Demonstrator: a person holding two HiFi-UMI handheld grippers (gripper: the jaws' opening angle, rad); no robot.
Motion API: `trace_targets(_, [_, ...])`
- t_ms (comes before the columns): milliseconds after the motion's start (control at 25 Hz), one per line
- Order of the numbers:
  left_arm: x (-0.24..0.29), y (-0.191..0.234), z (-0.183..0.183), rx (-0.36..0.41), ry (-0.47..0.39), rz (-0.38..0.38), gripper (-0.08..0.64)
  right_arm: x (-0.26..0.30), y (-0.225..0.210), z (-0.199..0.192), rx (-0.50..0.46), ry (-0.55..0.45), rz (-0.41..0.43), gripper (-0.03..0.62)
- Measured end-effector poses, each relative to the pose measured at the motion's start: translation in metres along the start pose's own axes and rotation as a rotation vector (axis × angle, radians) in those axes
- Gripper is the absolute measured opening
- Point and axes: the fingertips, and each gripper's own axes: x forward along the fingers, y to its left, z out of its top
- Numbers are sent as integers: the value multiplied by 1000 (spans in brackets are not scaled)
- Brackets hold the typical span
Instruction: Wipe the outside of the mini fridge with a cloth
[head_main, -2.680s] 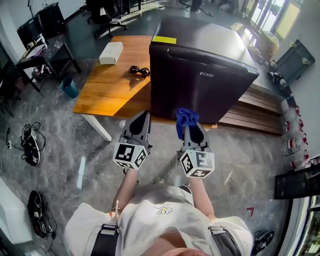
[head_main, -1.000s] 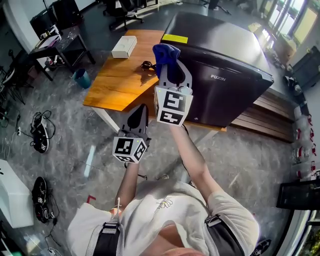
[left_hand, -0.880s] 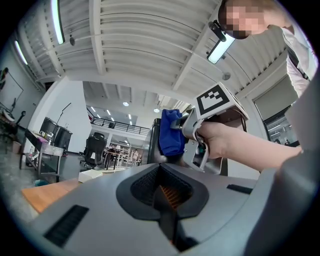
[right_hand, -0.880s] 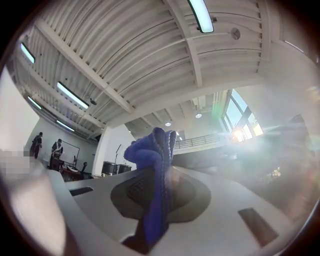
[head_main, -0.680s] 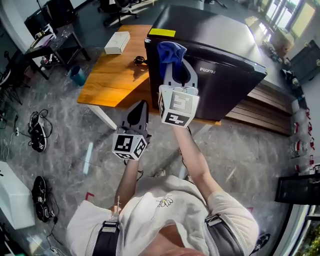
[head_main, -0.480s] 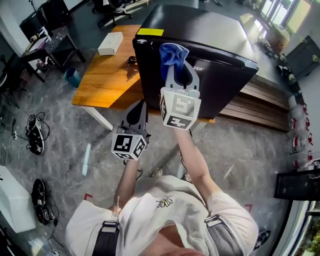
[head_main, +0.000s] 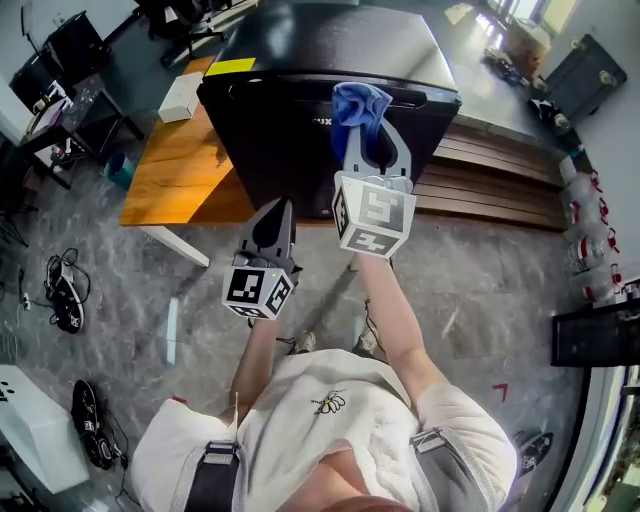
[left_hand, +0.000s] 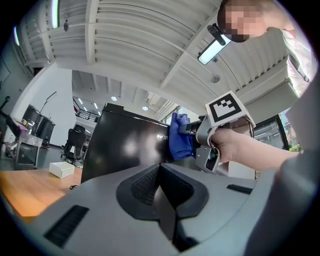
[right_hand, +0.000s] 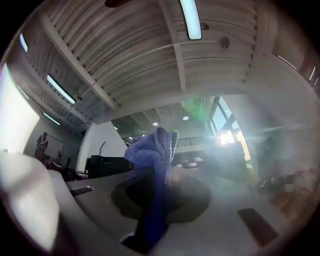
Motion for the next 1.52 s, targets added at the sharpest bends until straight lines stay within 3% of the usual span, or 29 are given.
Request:
trace_targets(440, [31, -50, -10, -13, 2, -71, 5, -19, -111, 7, -12, 14, -158, 63])
trace_targets(1040, [37, -63, 1, -13, -51, -47, 5, -29, -189, 5, 44, 51, -279, 62])
trace_targets(1280, [32, -51, 5, -1, -51, -18, 5, -41, -189, 10, 60, 18, -299, 62])
trace_targets(1520, [20, -27, 13, 14, -56, 4, 5, -58, -144, 15, 34, -26, -277, 62])
